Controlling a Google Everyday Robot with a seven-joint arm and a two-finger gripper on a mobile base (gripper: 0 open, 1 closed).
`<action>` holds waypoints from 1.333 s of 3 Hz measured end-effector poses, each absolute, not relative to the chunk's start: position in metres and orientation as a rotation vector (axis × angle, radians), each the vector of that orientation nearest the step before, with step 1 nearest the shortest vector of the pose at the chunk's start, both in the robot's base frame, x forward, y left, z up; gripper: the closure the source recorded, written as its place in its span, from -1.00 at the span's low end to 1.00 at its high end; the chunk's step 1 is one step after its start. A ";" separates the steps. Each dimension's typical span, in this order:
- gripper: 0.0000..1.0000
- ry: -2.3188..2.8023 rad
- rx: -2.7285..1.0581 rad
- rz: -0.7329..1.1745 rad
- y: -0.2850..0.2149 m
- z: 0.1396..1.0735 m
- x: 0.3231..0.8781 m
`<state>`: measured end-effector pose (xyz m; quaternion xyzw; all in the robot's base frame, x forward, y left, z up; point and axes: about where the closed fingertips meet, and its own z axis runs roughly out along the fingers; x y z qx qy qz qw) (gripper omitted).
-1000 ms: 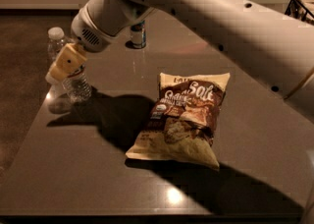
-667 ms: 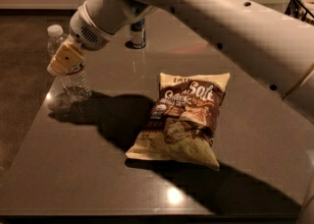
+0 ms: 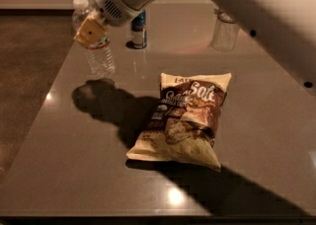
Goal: Move water bottle near redbull can
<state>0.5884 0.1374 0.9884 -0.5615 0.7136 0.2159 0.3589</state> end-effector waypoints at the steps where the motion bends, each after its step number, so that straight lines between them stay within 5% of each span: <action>1: 1.00 1.866 -1.354 0.436 0.086 1.014 0.618; 4: 1.00 2.055 -1.065 0.357 -0.029 0.989 0.712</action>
Offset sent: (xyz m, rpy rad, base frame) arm 0.1112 -0.1688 0.0458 -0.0291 -0.0865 -0.3793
